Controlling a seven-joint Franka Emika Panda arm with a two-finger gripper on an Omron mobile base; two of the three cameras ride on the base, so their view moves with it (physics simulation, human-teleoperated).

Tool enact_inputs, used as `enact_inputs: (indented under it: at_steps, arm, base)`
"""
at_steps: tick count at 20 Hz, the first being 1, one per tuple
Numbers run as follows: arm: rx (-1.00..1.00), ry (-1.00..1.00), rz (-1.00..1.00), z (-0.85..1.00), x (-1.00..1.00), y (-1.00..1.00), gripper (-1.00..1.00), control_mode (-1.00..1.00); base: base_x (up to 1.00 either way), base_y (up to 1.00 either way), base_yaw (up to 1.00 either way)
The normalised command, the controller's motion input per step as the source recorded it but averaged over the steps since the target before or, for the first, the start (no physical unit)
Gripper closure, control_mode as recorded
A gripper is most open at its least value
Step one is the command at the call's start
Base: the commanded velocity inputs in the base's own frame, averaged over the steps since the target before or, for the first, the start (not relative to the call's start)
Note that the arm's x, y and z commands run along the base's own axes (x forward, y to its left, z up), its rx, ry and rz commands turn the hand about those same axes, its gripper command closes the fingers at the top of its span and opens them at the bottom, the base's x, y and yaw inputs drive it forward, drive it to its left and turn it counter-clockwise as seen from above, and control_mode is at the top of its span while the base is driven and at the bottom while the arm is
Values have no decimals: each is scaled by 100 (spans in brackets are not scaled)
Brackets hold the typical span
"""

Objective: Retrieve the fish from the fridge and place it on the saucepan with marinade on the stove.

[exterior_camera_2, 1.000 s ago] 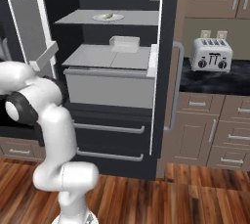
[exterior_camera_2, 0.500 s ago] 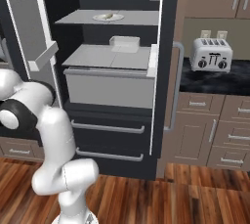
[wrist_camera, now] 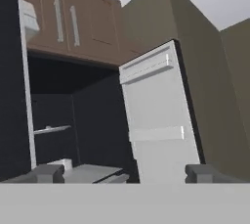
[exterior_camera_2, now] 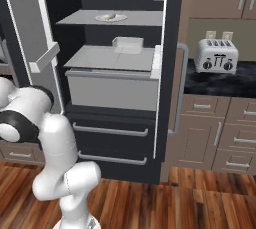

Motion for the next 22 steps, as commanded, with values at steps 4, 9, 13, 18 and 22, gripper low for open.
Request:
enact_inputs:
  at_steps: [4,9,13,18,22]
  arm:
    - [0,0,0,5,-9,-100,-100,-100]
    - [5,1,19,16,-16,-100,-100,-100]
    - [11,0,29,23,-23,-100,-100,-100]
    - [16,9,34,31,4,-100,-100,-100]
    - [10,26,45,8,8,-93,-100,-100]
  base:
    - [0,0,0]
    - [0,0,0]
    - [0,0,0]
    - [0,0,0]
    - [0,0,0]
